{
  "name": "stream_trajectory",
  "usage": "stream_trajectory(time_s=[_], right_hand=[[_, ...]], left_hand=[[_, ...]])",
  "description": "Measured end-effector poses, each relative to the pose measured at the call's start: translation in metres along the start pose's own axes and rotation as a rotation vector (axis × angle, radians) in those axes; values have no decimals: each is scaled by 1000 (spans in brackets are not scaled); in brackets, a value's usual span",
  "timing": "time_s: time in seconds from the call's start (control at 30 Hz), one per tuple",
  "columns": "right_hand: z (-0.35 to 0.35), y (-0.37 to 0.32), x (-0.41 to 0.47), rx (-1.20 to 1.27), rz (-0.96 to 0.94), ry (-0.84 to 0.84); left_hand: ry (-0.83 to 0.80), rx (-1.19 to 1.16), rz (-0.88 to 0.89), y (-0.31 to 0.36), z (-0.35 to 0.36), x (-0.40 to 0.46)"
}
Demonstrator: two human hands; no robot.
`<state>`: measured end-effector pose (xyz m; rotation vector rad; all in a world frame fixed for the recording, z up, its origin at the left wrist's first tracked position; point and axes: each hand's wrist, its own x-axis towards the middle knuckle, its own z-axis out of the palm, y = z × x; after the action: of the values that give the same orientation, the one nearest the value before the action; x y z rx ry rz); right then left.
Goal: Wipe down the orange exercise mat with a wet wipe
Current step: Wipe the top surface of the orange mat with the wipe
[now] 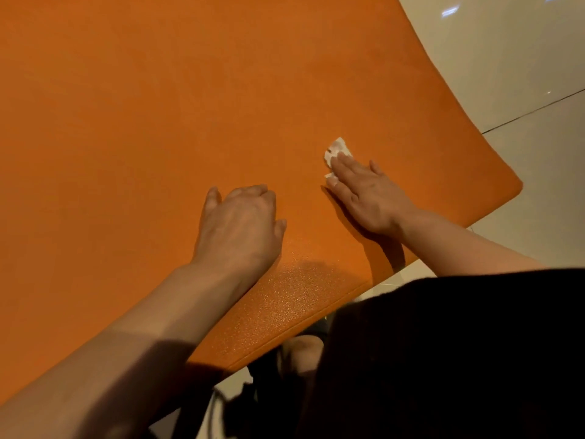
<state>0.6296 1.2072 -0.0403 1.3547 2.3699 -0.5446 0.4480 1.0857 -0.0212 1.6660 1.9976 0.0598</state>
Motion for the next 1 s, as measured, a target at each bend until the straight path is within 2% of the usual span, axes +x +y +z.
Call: stream_trajectory(time_s=[0.07,0.23,0.3,0.43,0.5,0.6,0.67,0.8,0.87,0.93,1.0], right_hand=[[4,-7,-4,16,32,11],[23,-45,-47,77,-290,33],[23,-25,-51,67,-238,59],[23,-4,-53,63,33,104],[27,-22,-63,85,-18,104],[33,-46,-86,89,-222,114],[37,-34,-94,62,-240,129],[48,-2,-103,94,36,337],[57,-8,-103,140,85,328],[70,-15,-102,109,-50,268],[81,-14,-103,-31,-193,206]], left_hand=[[9,-2,9,3,1,-3],[19,-8,14,6,6,-10],[12,-9,25,7,7,-14],[20,-29,60,12,10,-21],[33,-36,74,14,12,-25],[51,-48,89,16,16,-30],[60,-51,89,19,17,-34],[35,-39,121,27,16,-40],[32,-26,134,31,17,-41],[64,-27,145,35,20,-43],[97,-31,153,38,22,-45]])
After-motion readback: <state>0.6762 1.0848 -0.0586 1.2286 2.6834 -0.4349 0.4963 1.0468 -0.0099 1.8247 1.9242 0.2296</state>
